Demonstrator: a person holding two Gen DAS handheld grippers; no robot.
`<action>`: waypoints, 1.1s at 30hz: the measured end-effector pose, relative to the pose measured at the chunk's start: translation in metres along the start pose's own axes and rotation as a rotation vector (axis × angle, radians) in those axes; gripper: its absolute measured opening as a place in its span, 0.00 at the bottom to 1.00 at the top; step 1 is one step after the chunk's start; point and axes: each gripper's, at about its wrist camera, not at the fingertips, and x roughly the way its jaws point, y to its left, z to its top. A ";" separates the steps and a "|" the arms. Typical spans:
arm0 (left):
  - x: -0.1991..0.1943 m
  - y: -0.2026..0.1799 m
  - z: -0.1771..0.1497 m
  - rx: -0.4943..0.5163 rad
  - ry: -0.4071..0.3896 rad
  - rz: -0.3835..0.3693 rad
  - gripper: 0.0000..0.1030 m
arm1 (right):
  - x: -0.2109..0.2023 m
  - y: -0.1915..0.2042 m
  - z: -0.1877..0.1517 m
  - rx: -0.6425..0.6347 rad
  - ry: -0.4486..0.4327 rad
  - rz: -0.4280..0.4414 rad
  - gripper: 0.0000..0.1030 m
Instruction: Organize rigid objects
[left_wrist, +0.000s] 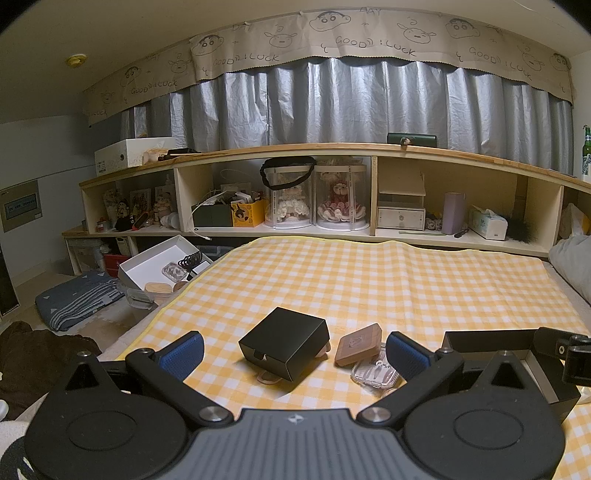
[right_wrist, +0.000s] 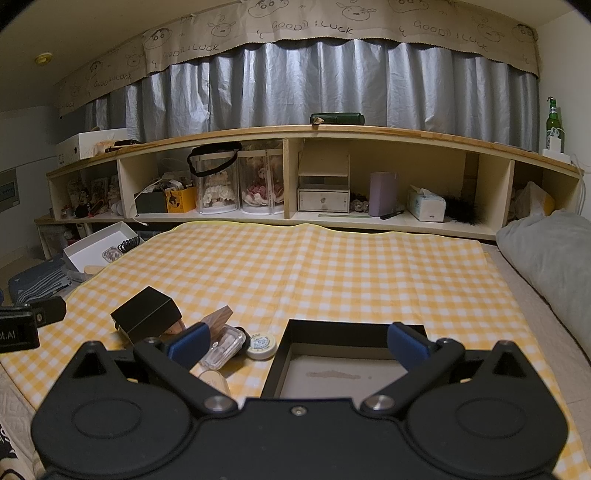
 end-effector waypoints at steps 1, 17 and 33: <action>0.000 0.000 0.000 0.000 0.000 0.000 1.00 | 0.000 0.000 0.000 0.000 0.000 0.000 1.00; 0.000 0.000 0.000 0.000 0.000 0.000 1.00 | 0.000 0.001 0.000 0.000 0.001 0.000 1.00; 0.000 0.000 0.000 0.001 0.000 0.001 1.00 | 0.000 0.000 -0.001 0.002 -0.006 0.001 1.00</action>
